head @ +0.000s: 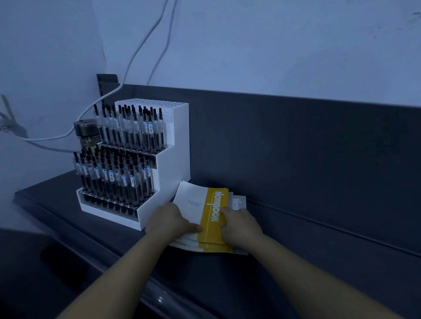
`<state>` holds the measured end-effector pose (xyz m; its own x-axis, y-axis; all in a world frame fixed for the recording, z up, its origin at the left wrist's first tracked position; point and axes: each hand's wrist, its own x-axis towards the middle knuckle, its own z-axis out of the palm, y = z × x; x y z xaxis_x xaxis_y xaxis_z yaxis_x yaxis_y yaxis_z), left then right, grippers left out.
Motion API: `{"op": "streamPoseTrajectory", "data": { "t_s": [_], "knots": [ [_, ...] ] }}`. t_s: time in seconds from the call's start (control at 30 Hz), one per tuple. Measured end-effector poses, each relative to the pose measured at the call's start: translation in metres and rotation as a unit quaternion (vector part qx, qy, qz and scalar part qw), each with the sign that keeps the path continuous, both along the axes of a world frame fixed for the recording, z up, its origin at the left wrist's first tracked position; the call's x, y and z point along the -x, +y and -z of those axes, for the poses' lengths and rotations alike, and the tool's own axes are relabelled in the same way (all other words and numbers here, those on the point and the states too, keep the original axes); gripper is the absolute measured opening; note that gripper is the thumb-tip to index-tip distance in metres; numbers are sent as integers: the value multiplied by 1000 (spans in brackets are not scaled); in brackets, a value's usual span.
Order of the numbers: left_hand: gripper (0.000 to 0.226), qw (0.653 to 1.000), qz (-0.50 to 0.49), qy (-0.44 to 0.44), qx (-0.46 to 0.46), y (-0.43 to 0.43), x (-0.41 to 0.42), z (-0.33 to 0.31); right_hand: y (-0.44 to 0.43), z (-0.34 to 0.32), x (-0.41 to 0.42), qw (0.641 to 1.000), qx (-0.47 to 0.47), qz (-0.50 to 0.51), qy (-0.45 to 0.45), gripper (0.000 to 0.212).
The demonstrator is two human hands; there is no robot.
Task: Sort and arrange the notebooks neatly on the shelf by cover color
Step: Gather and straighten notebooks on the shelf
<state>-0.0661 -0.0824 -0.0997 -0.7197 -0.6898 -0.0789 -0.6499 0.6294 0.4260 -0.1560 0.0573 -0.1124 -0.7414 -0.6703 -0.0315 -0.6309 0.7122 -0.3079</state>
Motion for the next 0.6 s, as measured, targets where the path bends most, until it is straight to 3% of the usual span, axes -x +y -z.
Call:
{"op": "streamPoseTrajectory", "data": {
  "t_s": [0.2,0.4,0.6],
  "knots": [
    [32,981,-19,137,-135,-2,-1,-7,2,1,1,999,14,14,-32,33],
    [32,914,-64,259,-306,7,0,-17,11,-9,-3,991,100,70,-56,36],
    [28,873,-57,305,-376,33,2,-23,39,-21,-14,952,218,185,-110,48]
  ]
}}
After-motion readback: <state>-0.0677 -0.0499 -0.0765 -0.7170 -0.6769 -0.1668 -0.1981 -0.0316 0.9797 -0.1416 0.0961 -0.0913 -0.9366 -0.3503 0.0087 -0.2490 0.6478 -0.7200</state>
